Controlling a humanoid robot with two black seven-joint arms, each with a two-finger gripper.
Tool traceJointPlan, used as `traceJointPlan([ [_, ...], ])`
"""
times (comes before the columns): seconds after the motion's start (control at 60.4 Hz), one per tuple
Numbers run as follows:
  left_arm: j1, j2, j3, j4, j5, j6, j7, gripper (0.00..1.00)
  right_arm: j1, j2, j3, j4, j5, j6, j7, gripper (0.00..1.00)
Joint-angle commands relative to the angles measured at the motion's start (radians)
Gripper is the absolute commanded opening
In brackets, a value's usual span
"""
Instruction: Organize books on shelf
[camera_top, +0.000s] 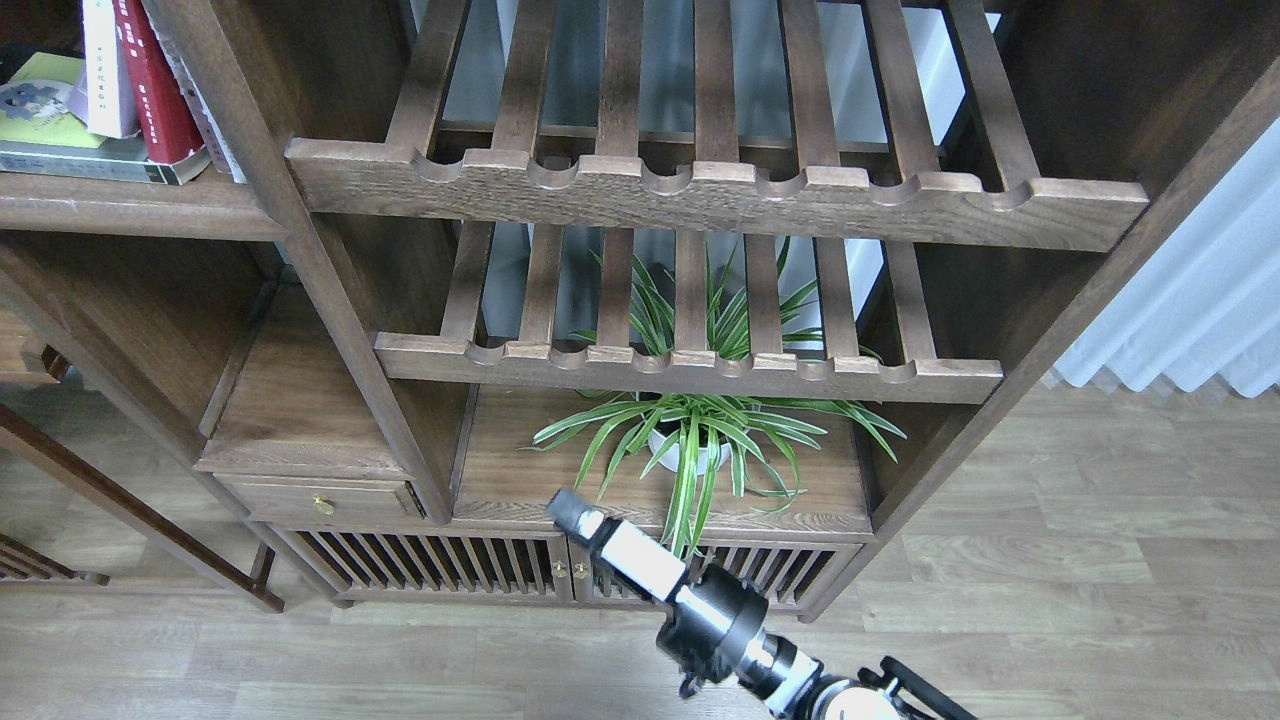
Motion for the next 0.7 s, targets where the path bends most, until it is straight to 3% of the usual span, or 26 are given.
traceJointPlan([
  [0.0, 0.071, 0.03, -0.044, -0.025, -0.041, 0.0, 0.003, 0.97, -0.002, 0.001, 0.039, -0.001, 0.018, 0.0, 0.0, 0.99],
  [0.315, 0.28, 0.039, -0.176, -0.046, -0.052, 0.0, 0.004, 0.97, 0.0, 0.001, 0.034, 0.0, 0.027, 0.0, -0.003, 0.99],
  [0.464, 0.471, 0.041, -0.243, -0.215, -0.127, 0.0, 0.017, 0.97, 0.001, 0.001, 0.037, 0.0, 0.026, 0.0, -0.004, 0.99],
  [0.679, 0.608, 0.033, -0.317, -0.276, -0.132, 0.0, 0.017, 0.97, 0.001, 0.001, 0.041, 0.0, 0.026, 0.0, -0.004, 0.99],
])
